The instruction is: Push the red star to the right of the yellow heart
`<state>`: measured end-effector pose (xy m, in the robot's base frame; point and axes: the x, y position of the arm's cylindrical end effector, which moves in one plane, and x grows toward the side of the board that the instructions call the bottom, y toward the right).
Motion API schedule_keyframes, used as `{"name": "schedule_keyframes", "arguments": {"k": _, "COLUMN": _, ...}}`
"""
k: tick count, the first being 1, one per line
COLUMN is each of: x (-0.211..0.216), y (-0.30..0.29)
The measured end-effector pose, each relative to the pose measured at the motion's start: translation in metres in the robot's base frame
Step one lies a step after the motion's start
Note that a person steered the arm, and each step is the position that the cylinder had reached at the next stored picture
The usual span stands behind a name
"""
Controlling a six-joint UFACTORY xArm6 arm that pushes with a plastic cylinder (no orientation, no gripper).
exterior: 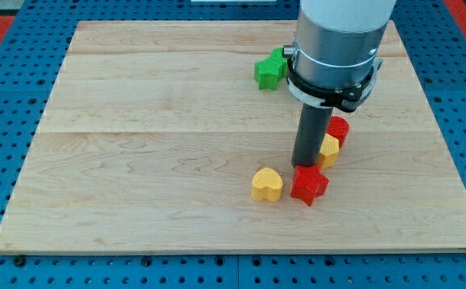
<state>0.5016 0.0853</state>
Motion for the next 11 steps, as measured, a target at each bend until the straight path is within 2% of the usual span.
{"name": "schedule_keyframes", "arguments": {"k": 1, "x": -0.002, "y": -0.020}}
{"name": "schedule_keyframes", "arguments": {"k": 4, "x": 0.024, "y": -0.006}}
{"name": "schedule_keyframes", "arguments": {"k": 7, "x": -0.010, "y": -0.028}}
{"name": "schedule_keyframes", "arguments": {"k": 8, "x": -0.010, "y": -0.074}}
{"name": "schedule_keyframes", "arguments": {"k": 9, "x": -0.009, "y": -0.078}}
{"name": "schedule_keyframes", "arguments": {"k": 10, "x": 0.018, "y": -0.078}}
{"name": "schedule_keyframes", "arguments": {"k": 11, "x": 0.020, "y": -0.078}}
